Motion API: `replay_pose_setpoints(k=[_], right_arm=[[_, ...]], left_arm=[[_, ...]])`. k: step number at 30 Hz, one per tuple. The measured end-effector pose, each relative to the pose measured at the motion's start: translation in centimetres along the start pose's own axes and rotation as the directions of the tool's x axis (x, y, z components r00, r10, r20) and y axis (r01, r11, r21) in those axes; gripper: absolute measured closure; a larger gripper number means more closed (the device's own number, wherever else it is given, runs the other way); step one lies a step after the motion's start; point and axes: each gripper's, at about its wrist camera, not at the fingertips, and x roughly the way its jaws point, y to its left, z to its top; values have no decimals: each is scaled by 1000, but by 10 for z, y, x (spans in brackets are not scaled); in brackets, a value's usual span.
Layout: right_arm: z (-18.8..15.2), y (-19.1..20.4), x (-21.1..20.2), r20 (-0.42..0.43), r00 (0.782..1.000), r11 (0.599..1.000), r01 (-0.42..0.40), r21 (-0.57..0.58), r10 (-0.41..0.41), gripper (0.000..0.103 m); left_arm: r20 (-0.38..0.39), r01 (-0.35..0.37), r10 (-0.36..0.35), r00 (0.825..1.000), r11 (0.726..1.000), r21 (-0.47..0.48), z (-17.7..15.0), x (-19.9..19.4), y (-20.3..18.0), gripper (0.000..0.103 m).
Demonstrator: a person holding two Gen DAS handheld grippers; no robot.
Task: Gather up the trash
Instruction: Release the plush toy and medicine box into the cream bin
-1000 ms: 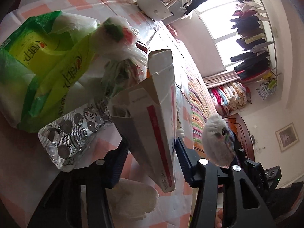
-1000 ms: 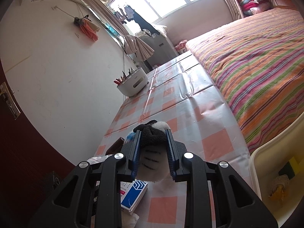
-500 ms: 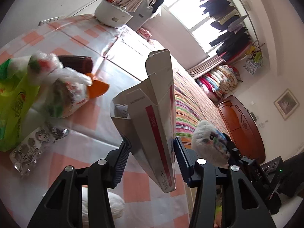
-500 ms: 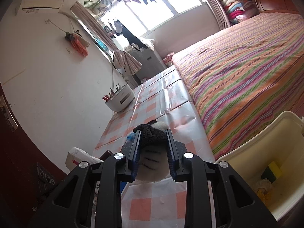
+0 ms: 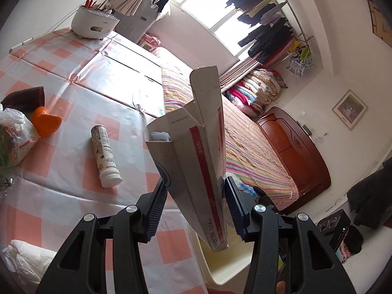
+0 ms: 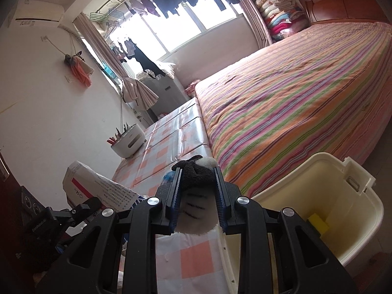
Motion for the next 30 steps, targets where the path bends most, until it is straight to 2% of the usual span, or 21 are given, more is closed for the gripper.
replay_pose_setpoints(k=[9,16,19,22,24,26,30], right_arm=[[4,-31,-31,66,987,988,149,-30,-146,79],[8,-48,-51,108,968,973,228,-16,-225,75],[9,-53,-54,118,965,972,234,3,-233,65],[11,-52,-59,142,962,972,232,25,-233,49],[14,-54,-65,158,961,974,220,44,-225,48],[15,-56,-70,175,958,974,219,60,-226,42],[17,-59,-75,191,957,975,208,82,-220,42]], left_arm=[[-7,18,-18,1000,997,71,-14,7,-28,56],[-61,36,-29,998,993,110,-29,22,-43,56],[-78,38,-28,997,991,129,-35,29,-49,56],[-91,43,-30,995,989,141,-39,35,-55,56],[-104,46,-30,994,987,154,-42,40,-60,56],[-116,47,-27,993,985,167,-45,46,-65,56],[-153,46,-14,988,977,209,-53,59,-76,55]])
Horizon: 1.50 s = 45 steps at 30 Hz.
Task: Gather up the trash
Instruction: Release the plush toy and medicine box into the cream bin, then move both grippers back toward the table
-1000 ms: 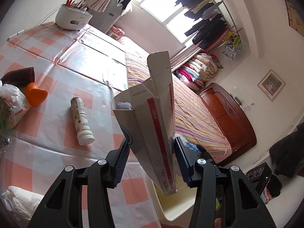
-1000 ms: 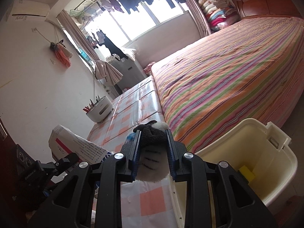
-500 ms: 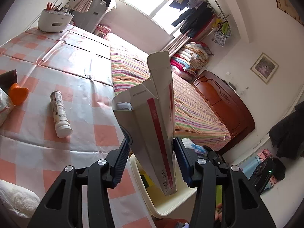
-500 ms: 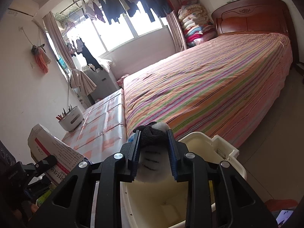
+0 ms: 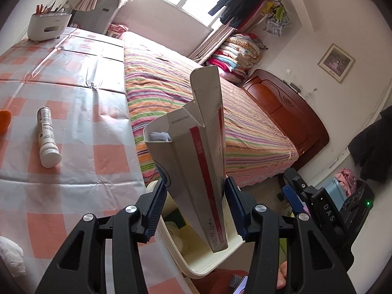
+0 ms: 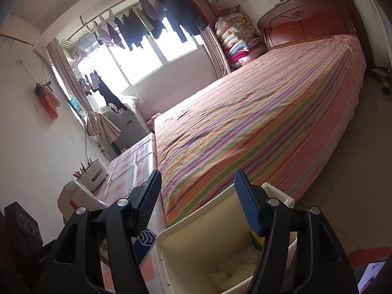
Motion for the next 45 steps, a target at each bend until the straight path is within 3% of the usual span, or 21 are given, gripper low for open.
replay_pose_setpoints(k=[9,14,16,21,33,39,45], right_arm=[[0,-1,-1,10,1000,1000,-10,8,9,40],[0,-2,-2,17,1000,1000,-11,13,11,40],[1,-3,-2,15,1000,1000,-11,12,11,40],[0,-2,-2,13,1000,1000,-12,4,12,39],[-6,22,9,-21,998,998,-63,-14,62,35],[-17,58,24,-65,991,992,-117,-57,113,33],[-34,96,40,-116,981,981,-170,-95,158,32]], left_arm=[[-40,-51,58,997,986,160,-16,26,-27,53],[-56,-75,87,995,979,189,-17,33,-27,52],[-52,-87,100,994,976,201,-17,34,-28,42],[-14,-125,132,991,965,231,-15,32,-29,30],[106,-194,175,979,959,208,12,-24,-12,26],[100,-239,226,969,959,154,31,-47,19,26],[171,-327,309,935,941,89,48,-79,55,26]])
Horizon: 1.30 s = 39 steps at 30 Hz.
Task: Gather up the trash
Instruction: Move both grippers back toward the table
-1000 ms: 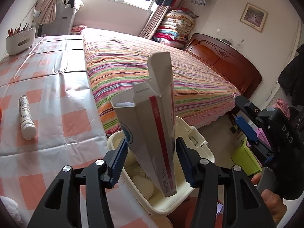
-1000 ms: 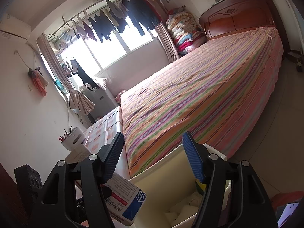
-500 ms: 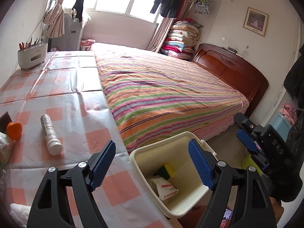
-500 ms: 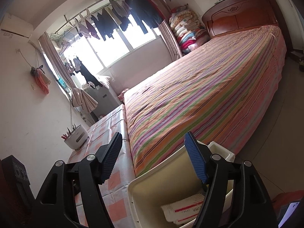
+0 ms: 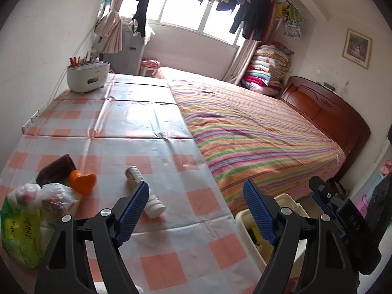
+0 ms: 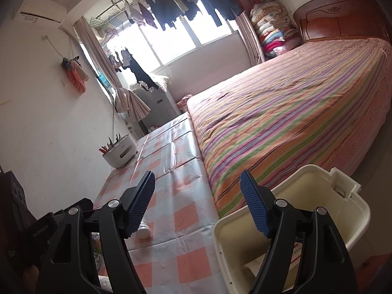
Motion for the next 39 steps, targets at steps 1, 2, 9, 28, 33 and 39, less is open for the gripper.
replay_pose_setpoints(k=[1,2,9,28,33,39], right_arm=[[-2,7,5,-9,1000,1000,-10,-6,10,32],[-4,12,9,-18,1000,1000,-18,-9,18,32],[-21,44,37,-93,994,997,-60,-46,55,31],[-72,127,128,-355,933,966,-144,-214,60,22],[-82,140,154,-408,912,956,-150,-251,36,22],[-89,153,175,-442,897,949,-153,-277,15,22]], left_arm=[[5,-17,17,1000,1000,-12,2,-2,8,26],[10,-34,34,999,999,-23,4,-3,16,26],[4,-107,108,994,991,-78,7,-10,67,26],[-33,-274,273,962,948,-162,2,-35,175,26],[-53,-309,305,951,933,-185,0,-42,201,26],[-71,-326,318,945,920,-218,-2,-51,222,26]])
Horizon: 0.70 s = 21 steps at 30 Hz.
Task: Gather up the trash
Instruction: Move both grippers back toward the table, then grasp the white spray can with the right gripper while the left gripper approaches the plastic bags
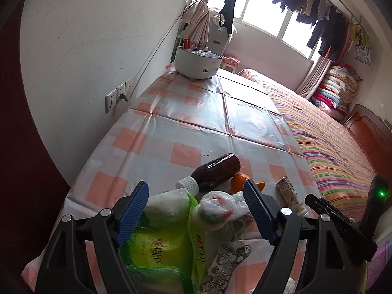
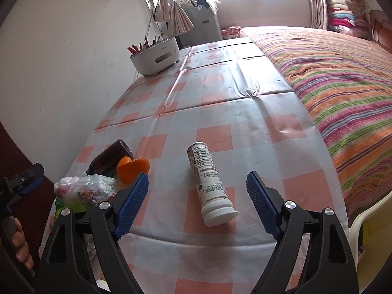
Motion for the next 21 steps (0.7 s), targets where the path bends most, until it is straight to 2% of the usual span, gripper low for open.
replay_pose_setpoints(k=[6,15,19,21], right_arm=[[7,7,23,-49,997,996,60,-65,-63,22],[11,5,64,-117,981,980,138,-147,-156,22],[8,4,74,-148,976,979,137,-153,-160,31],[9,7,75,-147,975,975,144,-171,-169,38]], left_arm=[[-29,-7,6,1000,1000,-15,1,3,16,26],[-64,6,-2,998,998,55,-6,8,5,26],[-71,14,-7,997,995,99,-8,8,-5,26],[-69,13,-5,998,993,121,-8,10,-11,26]])
